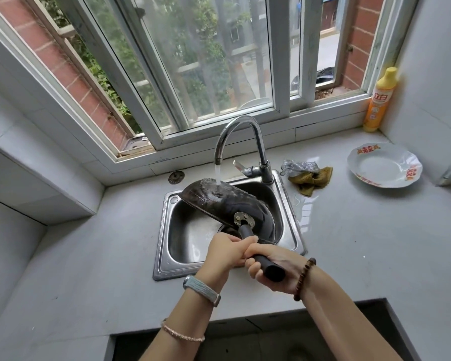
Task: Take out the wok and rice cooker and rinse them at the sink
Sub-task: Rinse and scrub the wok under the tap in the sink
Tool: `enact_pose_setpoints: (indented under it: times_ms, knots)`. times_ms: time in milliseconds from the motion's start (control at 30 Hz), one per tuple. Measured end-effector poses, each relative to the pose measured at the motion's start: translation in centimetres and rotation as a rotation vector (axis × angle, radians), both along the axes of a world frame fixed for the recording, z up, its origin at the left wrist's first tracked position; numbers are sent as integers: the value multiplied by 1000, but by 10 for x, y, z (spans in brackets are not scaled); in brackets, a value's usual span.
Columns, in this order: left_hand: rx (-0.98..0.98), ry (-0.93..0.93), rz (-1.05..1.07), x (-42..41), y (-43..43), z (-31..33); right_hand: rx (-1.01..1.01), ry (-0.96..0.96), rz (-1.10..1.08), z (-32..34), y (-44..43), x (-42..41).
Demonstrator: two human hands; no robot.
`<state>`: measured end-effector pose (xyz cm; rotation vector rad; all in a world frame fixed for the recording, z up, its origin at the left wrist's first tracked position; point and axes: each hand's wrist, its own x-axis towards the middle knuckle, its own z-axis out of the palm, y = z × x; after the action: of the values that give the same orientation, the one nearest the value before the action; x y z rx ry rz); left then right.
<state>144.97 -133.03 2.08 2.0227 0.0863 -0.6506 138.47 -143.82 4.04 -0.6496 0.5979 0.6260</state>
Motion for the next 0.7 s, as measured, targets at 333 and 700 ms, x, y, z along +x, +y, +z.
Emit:
enact_pose_setpoints:
  times_ms: [333,700]
  knots:
    - [58,-6,-14,13,-33,-4,86,66,6,-8,-37,11]
    - [91,-33,-31,13,-48,-7,118,104,39,-16,-57,16]
